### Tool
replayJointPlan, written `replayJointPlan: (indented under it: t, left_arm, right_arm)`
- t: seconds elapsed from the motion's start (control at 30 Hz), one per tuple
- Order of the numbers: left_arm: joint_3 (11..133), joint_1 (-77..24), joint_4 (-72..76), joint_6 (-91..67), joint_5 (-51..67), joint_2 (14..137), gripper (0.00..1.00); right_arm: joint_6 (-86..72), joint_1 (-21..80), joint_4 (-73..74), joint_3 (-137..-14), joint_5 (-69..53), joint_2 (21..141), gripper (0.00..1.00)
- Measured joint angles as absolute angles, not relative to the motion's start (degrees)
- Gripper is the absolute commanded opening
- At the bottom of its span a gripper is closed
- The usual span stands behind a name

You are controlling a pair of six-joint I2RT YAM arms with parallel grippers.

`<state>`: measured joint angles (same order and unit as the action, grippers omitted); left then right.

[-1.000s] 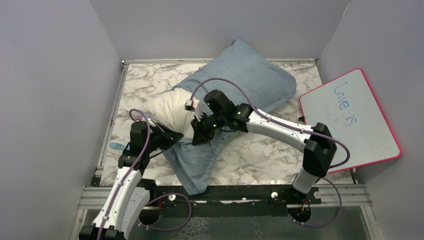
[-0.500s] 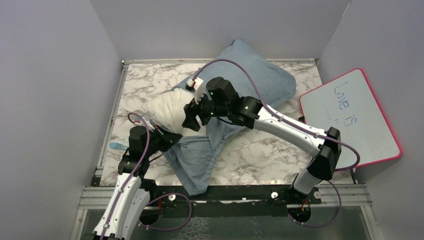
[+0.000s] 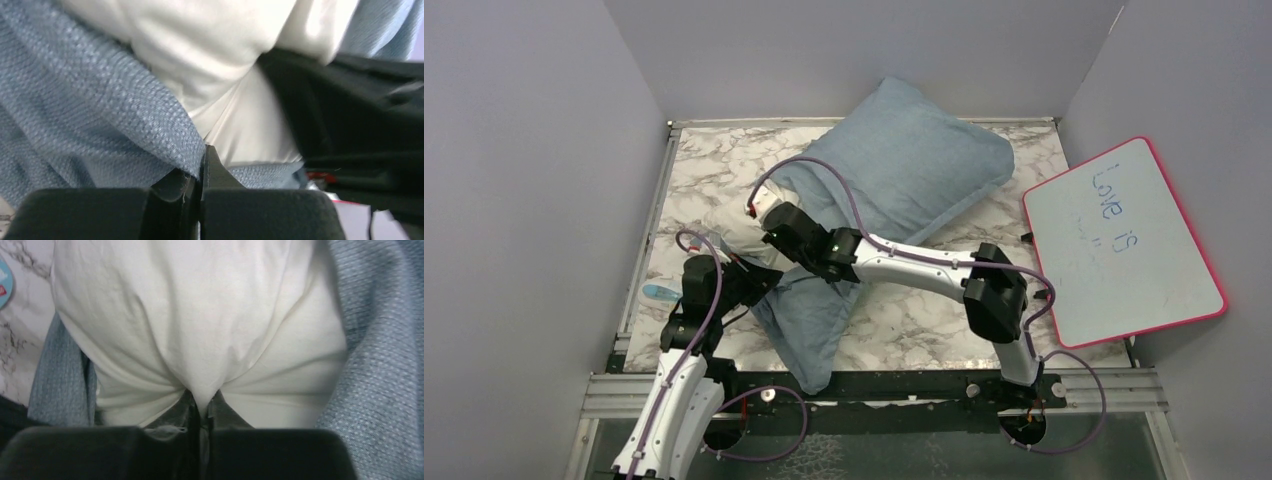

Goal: Remove the pillowcase from the pillow
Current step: Remove the pillow from the pillowcase.

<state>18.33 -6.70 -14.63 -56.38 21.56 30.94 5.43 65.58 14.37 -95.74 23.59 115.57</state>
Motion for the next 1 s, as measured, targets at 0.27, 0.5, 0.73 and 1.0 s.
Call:
replayJointPlan:
  t: [0.27, 0.5, 0.73, 1.0]
  left_arm:
    - [19.7, -6.7, -17.5, -55.8, 21.5, 29.1, 0.0]
    - [21.9, -6.7, -20.8, -54.0, 23.5, 26.5, 0.0]
    - [21.2, -6.7, -25.3, -53.3, 24.1, 23.4, 0.0]
    - [22.2, -6.9, -30.4, -51.6, 24.8, 26.0, 0.67]
  right_arm:
    - [-0.7, 63.6, 19.3, -107.4, 28.4, 118.5, 0.01]
    - [-15.7, 56.7, 24.6, -112.8, 20.4, 118.4, 0.01]
    - [-30.9, 49.8, 20.6, -106.4, 1.0, 116.0, 0.01]
    - [-29.9, 48.8, 14.4, -96.5, -8.1, 109.8, 0.01]
